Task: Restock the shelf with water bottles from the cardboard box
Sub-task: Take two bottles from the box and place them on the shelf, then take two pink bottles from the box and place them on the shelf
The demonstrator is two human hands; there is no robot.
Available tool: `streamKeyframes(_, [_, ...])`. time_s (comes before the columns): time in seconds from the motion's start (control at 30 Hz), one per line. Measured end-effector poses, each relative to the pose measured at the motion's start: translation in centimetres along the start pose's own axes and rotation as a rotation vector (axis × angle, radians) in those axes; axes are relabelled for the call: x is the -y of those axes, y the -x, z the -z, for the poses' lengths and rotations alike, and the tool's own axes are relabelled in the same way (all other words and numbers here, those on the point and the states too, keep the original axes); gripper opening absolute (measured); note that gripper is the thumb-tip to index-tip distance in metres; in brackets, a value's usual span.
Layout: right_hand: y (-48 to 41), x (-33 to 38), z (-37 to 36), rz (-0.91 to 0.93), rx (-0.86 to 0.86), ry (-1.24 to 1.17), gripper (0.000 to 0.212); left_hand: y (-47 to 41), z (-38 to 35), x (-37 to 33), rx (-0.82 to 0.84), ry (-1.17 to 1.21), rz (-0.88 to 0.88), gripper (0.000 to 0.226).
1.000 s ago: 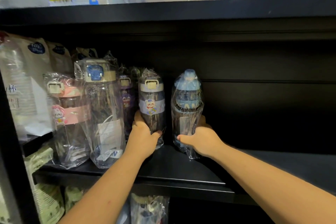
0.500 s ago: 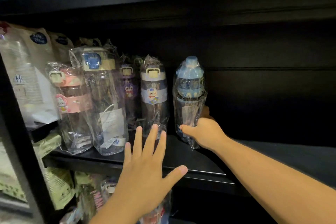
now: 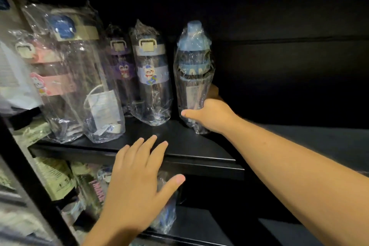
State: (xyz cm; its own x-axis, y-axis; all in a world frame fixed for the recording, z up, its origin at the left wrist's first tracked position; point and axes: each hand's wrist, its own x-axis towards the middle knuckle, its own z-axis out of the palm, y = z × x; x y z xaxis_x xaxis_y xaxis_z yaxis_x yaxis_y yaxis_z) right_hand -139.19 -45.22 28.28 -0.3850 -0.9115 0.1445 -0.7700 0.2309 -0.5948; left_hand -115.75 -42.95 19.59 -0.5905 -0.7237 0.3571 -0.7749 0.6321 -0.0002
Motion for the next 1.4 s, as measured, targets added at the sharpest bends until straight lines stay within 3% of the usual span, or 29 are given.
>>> streamKeyframes(0.13, [1.2, 0.1, 1.1, -0.12, 0.127, 0.061, 0.149, 1.5, -0.8, 0.3, -0.053, -0.044, -0.057, 0.086])
streamKeyframes(0.17, [2.2, 0.1, 1.4, -0.155, 0.166, 0.167, 0.152, 1.8, -1.0, 0.5, -0.063, -0.052, -0.077, 0.088])
streamKeyframes(0.27, [6.1, -0.8, 1.0, -0.181, 0.216, 0.48, 0.122, 2.3, -1.8, 1.3, -0.095, -0.036, -0.154, 0.092])
streamKeyframes(0.33, [9.3, -1.3, 0.3, -0.192, 0.177, 0.526, 0.108, 2.8, -2.5, 1.9, -0.097, -0.013, -0.208, 0.095])
streamKeyframes(0.53, [17.0, -0.7, -2.1, -0.251, -0.122, 0.636, 0.099, 3.8, -3.0, 4.4, -0.074, 0.091, -0.378, 0.092])
streamKeyframes(0.63, [21.6, -0.8, -4.9, -0.292, -0.131, 0.714, 0.099, 4.9, -4.2, 5.6, -0.03, 0.372, -0.494, 0.086])
streamKeyframes(0.73, [27.9, -2.3, -8.0, -0.445, -0.028, 0.691, 0.095, 6.9, -6.7, 5.5, 0.109, 0.645, -0.598, 0.075])
streamKeyframes(0.97, [47.0, -5.8, -15.2, -0.939, 0.17, 0.681, 0.112, 13.8, -13.1, 1.0, 0.391, 0.332, -0.862, 0.081])
streamKeyframes(1.07, [54.3, -6.1, -18.0, -1.12, 0.182, 0.643, 0.107, 16.8, -14.4, -2.0, 0.456, 0.217, -0.977, 0.082])
streamKeyframes(1.4, [73.4, -2.9, -26.0, -1.588, -0.019, 0.341, 0.095, 28.3, -15.1, -11.6, 0.534, 0.037, -1.276, 0.091])
